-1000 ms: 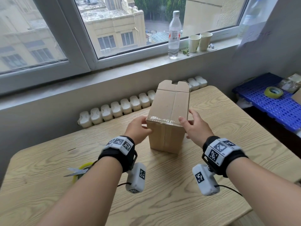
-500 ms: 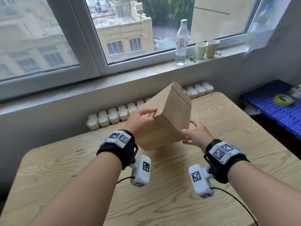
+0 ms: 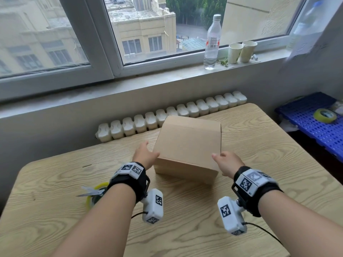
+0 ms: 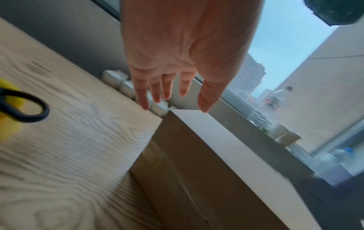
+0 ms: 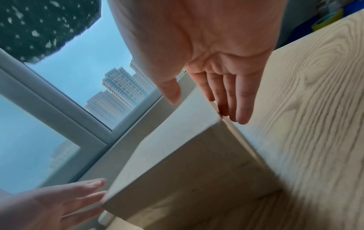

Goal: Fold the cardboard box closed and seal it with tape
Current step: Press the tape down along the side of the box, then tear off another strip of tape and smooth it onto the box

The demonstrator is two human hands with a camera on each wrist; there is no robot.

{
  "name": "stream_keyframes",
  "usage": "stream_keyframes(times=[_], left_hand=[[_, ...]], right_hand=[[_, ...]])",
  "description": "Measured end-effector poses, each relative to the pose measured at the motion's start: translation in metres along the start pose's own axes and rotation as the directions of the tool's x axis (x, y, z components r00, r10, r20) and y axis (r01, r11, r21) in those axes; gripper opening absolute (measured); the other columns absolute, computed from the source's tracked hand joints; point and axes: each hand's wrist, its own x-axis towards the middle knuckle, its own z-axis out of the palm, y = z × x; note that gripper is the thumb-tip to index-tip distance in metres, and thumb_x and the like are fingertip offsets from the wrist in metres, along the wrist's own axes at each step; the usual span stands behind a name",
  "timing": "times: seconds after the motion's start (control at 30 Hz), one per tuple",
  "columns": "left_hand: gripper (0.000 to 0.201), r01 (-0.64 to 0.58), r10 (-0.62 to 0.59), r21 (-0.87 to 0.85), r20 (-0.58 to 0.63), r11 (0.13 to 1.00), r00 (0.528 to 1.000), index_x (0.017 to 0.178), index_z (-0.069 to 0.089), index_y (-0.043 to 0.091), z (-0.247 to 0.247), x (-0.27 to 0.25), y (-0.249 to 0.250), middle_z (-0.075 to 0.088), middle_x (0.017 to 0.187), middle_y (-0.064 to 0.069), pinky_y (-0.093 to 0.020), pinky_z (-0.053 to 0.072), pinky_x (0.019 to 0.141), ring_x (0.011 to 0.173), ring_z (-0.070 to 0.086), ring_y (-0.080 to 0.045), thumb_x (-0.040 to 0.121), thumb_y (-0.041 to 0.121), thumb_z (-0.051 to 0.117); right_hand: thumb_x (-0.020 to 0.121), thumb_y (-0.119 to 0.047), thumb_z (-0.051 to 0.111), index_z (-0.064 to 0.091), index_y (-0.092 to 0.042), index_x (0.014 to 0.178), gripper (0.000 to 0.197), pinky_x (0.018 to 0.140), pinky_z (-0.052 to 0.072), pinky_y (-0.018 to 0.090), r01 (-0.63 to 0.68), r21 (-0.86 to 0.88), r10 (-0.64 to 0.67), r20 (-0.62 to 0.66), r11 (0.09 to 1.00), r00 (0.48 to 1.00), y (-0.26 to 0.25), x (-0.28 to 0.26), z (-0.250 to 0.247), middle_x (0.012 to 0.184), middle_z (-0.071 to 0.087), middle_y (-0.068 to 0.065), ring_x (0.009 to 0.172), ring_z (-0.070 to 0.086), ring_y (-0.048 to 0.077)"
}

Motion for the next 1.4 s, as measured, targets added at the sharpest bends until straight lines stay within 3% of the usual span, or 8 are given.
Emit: stream_keyframes(times=[0.2, 0.43, 0.57, 0.7, 0.8, 0.9, 1.13, 1.4], left_hand=[[0.012, 0.058, -0.042, -0.126, 0.123, 0.990, 0.992, 0.091, 0.061, 0.013, 0.005, 0.008, -0.005, 0.054, 0.092, -0.007, -0.037, 0.048, 0.084, 0.086, 0.049, -0.021, 0.094, 0.020, 0.051], [0.025, -0.180, 0.120, -0.474, -0.155, 0.862, 0.981, 0.099, 0.075, 0.011, -0.037, -0.006, 0.022, 0.072, 0.093, -0.002, -0.022, 0.052, 0.082, 0.088, 0.066, -0.014, 0.090, 0.002, 0.053], [0.020, -0.346, 0.313, -0.406, -0.148, 0.846, 0.938, 0.098, 0.075, 0.011, -0.051, -0.019, 0.046, 0.069, 0.095, -0.003, -0.018, 0.050, 0.078, 0.088, 0.062, -0.011, 0.080, 0.004, 0.073], [0.084, -0.294, 0.278, -0.090, -0.155, 0.951, 0.948, 0.132, 0.053, 0.033, -0.045, -0.008, 0.039, 0.042, 0.141, -0.003, -0.039, 0.036, 0.111, 0.133, 0.039, -0.018, 0.055, 0.047, 0.085], [0.108, -0.191, 0.198, -0.178, 0.024, 0.965, 0.980, 0.149, 0.027, 0.023, -0.038, -0.008, 0.035, 0.044, 0.143, -0.001, -0.030, 0.038, 0.108, 0.122, 0.045, -0.010, 0.060, 0.041, 0.088], [0.094, -0.202, 0.214, -0.186, 0.047, 0.962, 0.976, 0.150, 0.026, 0.020, -0.035, -0.010, 0.037, 0.047, 0.138, 0.003, -0.022, 0.036, 0.096, 0.111, 0.041, -0.004, 0.074, 0.032, 0.081], [0.072, -0.209, 0.209, -0.134, -0.009, 0.969, 0.978, 0.147, 0.033, 0.018, -0.040, -0.008, 0.035, 0.049, 0.140, -0.004, -0.029, 0.038, 0.102, 0.130, 0.045, -0.016, 0.086, 0.035, 0.068], [0.023, -0.100, 0.093, -0.168, -0.047, 0.981, 0.995, 0.114, 0.068, 0.016, -0.072, -0.020, -0.029, 0.070, 0.110, -0.003, -0.031, 0.050, 0.091, 0.100, 0.064, -0.014, 0.092, 0.018, 0.061]], right_hand=[[0.090, -0.031, 0.054, 0.066, -0.004, 0.101, 0.031, 0.089, 0.053, 0.048, -0.054, 0.008, 0.054, 0.001, 0.999, 0.999, 0.013, 0.018, 0.011, 0.098, 0.068, 0.014, 0.092, 0.065, 0.032], [0.083, -0.017, 0.063, 0.059, 0.008, 0.100, 0.030, 0.087, 0.055, 0.047, -0.205, 0.160, 0.189, 0.108, 0.966, 0.976, 0.004, 0.035, 0.024, 0.093, 0.064, 0.019, 0.092, 0.065, 0.035], [0.090, -0.022, 0.062, 0.050, -0.007, 0.100, 0.022, 0.083, 0.055, 0.037, -0.268, 0.169, 0.214, 0.283, 0.948, 0.935, -0.008, 0.022, 0.047, 0.084, 0.057, 0.010, 0.087, 0.061, 0.026], [0.092, -0.024, 0.059, 0.060, -0.010, 0.092, 0.014, 0.087, 0.055, 0.045, -0.201, 0.200, 0.118, 0.363, 0.959, 0.924, -0.019, 0.019, 0.059, 0.085, 0.064, 0.014, 0.077, 0.064, 0.030], [0.094, -0.014, 0.054, 0.061, 0.001, 0.101, 0.018, 0.070, 0.060, 0.044, -0.188, 0.254, 0.081, 0.379, 0.949, 0.922, -0.030, 0.020, 0.053, 0.094, 0.067, 0.023, 0.079, 0.067, 0.036], [0.096, -0.009, 0.048, 0.057, 0.000, 0.090, 0.013, 0.049, 0.054, 0.029, -0.191, 0.257, 0.085, 0.372, 0.947, 0.924, -0.034, 0.020, 0.044, 0.082, 0.064, 0.020, 0.066, 0.064, 0.030], [0.093, -0.009, 0.054, 0.063, 0.007, 0.083, 0.021, 0.063, 0.058, 0.036, -0.145, 0.218, 0.052, 0.383, 0.965, 0.922, -0.032, 0.017, 0.039, 0.070, 0.068, 0.019, 0.063, 0.067, 0.029], [0.096, -0.021, 0.052, 0.066, 0.000, 0.082, 0.028, 0.056, 0.055, 0.028, -0.062, 0.006, 0.049, 0.534, 0.998, 0.844, -0.038, -0.015, 0.067, 0.074, 0.073, 0.013, 0.065, 0.071, 0.022]])
